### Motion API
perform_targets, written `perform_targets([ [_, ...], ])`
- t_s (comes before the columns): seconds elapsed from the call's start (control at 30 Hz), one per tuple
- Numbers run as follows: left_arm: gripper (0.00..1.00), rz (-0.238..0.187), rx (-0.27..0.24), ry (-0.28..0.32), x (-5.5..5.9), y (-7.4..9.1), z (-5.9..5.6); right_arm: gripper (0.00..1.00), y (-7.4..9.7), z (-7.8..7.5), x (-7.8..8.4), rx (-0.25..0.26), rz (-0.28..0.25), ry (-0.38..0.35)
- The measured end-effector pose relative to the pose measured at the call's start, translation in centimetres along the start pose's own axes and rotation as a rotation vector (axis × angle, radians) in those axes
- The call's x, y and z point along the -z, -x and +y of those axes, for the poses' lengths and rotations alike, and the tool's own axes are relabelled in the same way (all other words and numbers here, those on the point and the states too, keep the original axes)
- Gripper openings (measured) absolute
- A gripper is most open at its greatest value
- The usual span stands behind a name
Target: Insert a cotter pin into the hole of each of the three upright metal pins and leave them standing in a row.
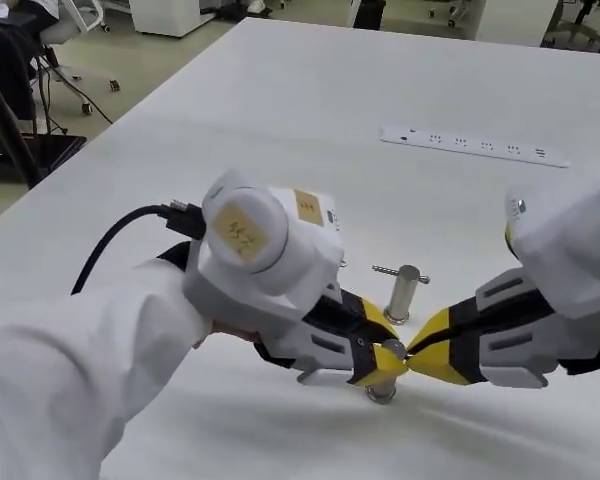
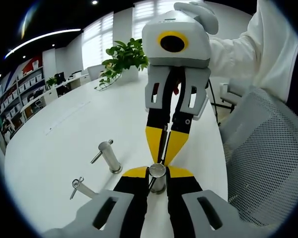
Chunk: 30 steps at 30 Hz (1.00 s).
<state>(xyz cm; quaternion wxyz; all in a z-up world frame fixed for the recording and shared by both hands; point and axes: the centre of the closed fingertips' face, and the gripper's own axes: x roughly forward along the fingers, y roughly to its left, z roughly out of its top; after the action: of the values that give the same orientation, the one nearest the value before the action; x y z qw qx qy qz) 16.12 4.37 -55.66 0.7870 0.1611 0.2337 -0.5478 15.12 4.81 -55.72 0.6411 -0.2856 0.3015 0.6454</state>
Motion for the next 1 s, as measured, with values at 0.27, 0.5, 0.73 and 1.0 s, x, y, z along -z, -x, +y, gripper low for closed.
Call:
perform_targets([
  [0.27,0.48,0.000,0.024,-0.014,0.8,1.0,-0.8,0.09,0.7,-0.7,-1.0,0.033,-0.064,-0.064],
  [0.5,0.52,-0.040,0.018,0.064,1.4,1.9,-1.8,0.19,0.1,-0.4,-1.1,0.034,-0.068,-0.081],
  [0.73,0.89,-0.093,0.067,0.154,1.0,2.9,-3.7,0.23,-1.0,0.0,-1.3,0.036,-0.070,-0.081],
  [1.0,0.99,-0.067,0.057,0.192,2.1,3.5,-4.3,0.20,-1.5,-0.2,-0.8,0.052,-0.074,-0.099],
])
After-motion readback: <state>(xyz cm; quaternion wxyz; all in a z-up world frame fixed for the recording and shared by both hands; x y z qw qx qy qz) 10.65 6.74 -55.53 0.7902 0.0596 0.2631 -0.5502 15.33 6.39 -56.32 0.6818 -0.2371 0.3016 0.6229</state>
